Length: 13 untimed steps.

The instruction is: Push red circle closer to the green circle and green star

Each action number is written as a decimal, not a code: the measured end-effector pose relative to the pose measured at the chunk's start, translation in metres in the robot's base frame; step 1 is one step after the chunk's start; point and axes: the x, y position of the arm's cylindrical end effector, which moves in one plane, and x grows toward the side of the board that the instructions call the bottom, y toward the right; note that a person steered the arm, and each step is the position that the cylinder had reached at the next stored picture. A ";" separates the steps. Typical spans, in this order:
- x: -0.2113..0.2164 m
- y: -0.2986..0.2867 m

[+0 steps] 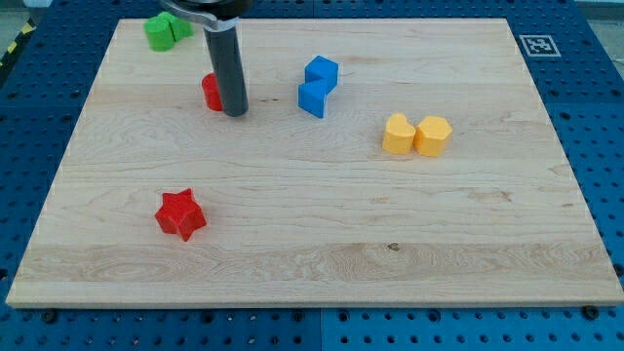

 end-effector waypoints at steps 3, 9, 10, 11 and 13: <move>-0.032 -0.025; -0.117 -0.025; -0.111 -0.025; -0.110 -0.025; -0.122 -0.045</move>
